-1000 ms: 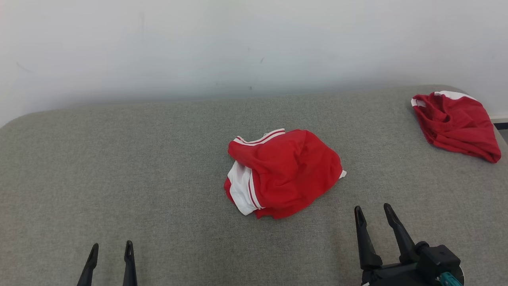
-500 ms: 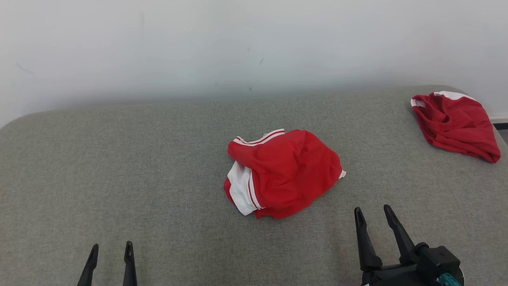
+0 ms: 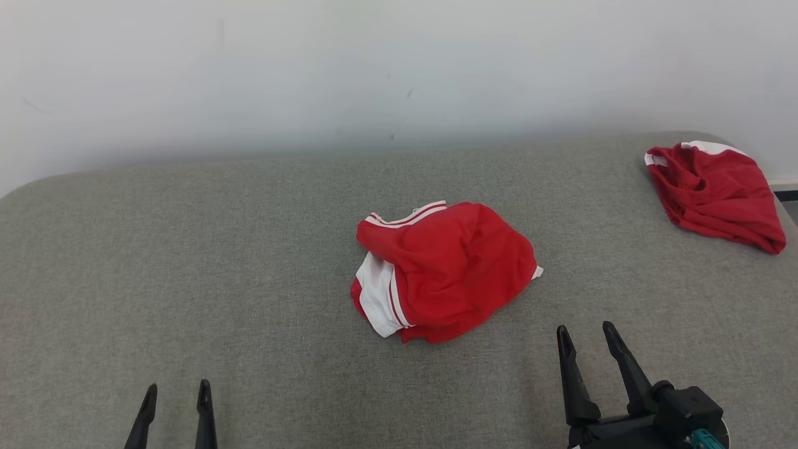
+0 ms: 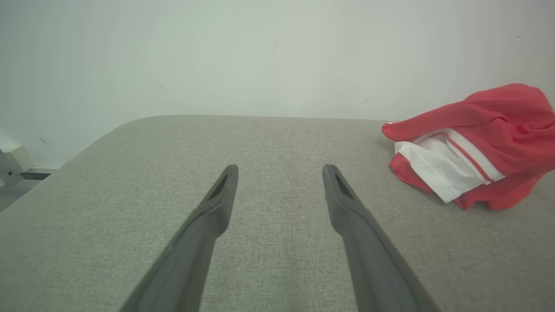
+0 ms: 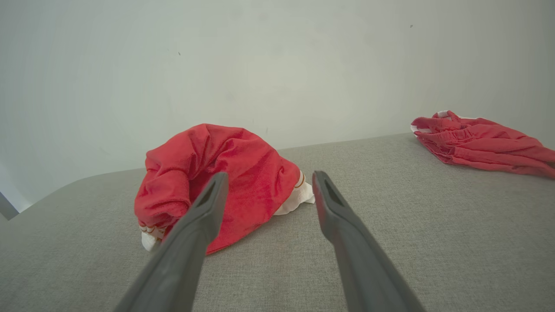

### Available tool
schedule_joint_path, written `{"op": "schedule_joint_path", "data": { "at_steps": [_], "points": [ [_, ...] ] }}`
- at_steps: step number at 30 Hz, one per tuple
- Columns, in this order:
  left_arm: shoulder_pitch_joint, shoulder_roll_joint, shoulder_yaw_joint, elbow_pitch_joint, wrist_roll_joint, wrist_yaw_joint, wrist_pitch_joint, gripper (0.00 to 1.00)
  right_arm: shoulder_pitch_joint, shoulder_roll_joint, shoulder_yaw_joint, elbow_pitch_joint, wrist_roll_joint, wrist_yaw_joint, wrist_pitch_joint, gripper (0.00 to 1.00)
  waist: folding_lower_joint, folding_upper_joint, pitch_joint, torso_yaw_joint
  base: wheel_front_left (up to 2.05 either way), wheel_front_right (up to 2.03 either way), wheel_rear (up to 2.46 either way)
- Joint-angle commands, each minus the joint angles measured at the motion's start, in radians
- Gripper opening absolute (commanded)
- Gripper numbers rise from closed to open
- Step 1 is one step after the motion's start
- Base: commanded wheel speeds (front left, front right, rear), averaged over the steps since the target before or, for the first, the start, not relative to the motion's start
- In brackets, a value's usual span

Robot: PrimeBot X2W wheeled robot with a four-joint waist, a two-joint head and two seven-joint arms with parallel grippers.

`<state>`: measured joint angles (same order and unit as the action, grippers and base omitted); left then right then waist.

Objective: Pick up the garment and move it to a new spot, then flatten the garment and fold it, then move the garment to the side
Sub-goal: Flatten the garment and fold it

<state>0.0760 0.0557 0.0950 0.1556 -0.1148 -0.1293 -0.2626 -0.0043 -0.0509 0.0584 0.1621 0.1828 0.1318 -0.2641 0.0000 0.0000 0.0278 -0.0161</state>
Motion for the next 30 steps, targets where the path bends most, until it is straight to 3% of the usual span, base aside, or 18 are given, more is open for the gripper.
{"op": "schedule_joint_path", "data": {
  "at_steps": [1,11,30],
  "points": [
    [-0.025,0.001,-0.010,0.011,-0.013,-0.001,-0.003,1.00,0.001,0.001,-0.001,-0.001,0.004,-0.003,0.000,1.00,0.0000,0.0000,0.003,0.000,0.00,0.00,0.00],
    [-0.166,0.005,-0.140,0.074,-0.037,0.000,-0.003,1.00,-0.032,0.001,0.013,-0.002,0.012,-0.003,0.000,1.00,0.0000,0.0000,0.045,-0.036,0.00,0.00,0.00],
    [-0.476,0.128,-0.368,0.405,-0.150,0.000,-0.003,1.00,-0.101,0.002,0.004,-0.010,0.053,-0.003,0.000,1.00,0.0000,0.0000,0.187,-0.230,0.00,0.00,0.00]
  ]
}}
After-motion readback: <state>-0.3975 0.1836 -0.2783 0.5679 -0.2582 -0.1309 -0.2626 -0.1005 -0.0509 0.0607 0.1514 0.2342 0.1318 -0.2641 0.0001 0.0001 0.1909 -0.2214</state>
